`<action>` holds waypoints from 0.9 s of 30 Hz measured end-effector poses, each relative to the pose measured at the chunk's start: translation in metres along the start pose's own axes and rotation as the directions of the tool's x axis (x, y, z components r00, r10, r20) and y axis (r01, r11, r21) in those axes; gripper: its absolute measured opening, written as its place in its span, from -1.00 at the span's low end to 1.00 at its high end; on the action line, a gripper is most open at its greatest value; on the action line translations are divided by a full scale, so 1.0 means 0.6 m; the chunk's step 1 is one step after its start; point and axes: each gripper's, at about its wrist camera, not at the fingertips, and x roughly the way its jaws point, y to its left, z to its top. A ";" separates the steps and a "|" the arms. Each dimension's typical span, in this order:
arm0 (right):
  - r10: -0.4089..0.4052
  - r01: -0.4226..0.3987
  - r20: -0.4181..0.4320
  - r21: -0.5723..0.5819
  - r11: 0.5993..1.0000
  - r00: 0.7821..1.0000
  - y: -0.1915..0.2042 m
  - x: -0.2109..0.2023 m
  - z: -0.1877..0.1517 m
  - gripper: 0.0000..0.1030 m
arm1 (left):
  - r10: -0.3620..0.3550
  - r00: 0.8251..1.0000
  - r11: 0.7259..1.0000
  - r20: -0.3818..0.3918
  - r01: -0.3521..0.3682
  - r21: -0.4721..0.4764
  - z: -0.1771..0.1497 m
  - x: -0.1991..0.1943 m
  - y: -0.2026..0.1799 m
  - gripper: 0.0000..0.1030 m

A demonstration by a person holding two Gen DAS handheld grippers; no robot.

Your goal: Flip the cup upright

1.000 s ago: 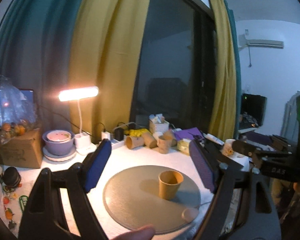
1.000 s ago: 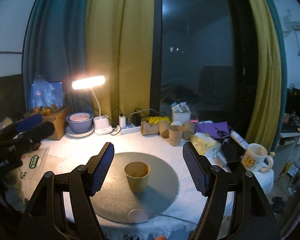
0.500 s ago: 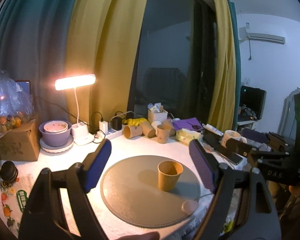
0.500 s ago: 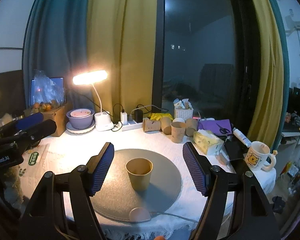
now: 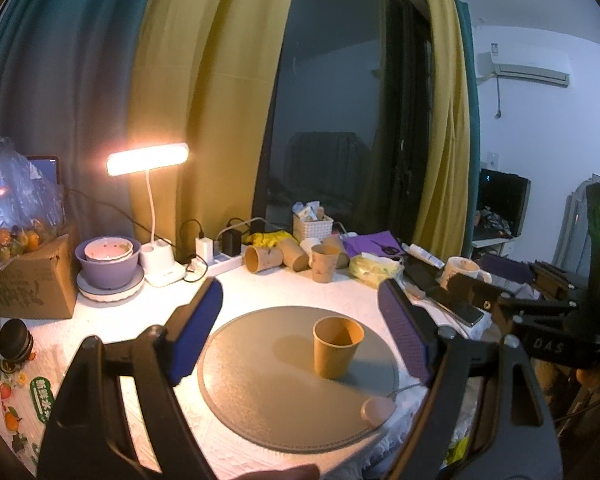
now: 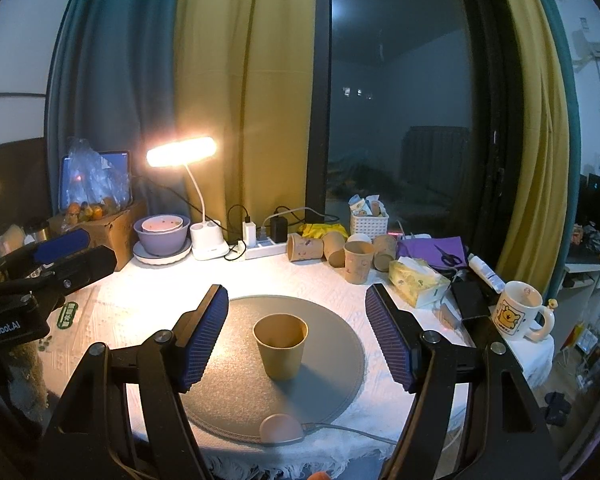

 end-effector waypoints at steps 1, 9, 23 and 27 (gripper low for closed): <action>0.000 0.000 0.000 0.001 1.000 1.000 0.000 0.000 0.000 0.44 | 0.000 1.000 1.000 0.000 0.000 0.000 0.000 0.000 0.000 0.57; 0.004 -0.004 -0.012 0.000 1.000 1.000 0.005 0.007 -0.007 0.44 | -0.002 1.000 1.000 -0.001 0.002 0.001 -0.002 -0.001 -0.007 0.57; 0.001 -0.001 -0.013 0.001 1.000 1.000 0.005 0.007 -0.008 0.44 | -0.004 1.000 1.000 0.000 0.004 0.001 -0.003 -0.002 -0.008 0.57; 0.003 -0.003 -0.014 0.002 1.000 1.000 0.004 0.007 -0.007 0.44 | -0.002 1.000 1.000 -0.001 0.002 0.000 -0.003 -0.002 -0.010 0.58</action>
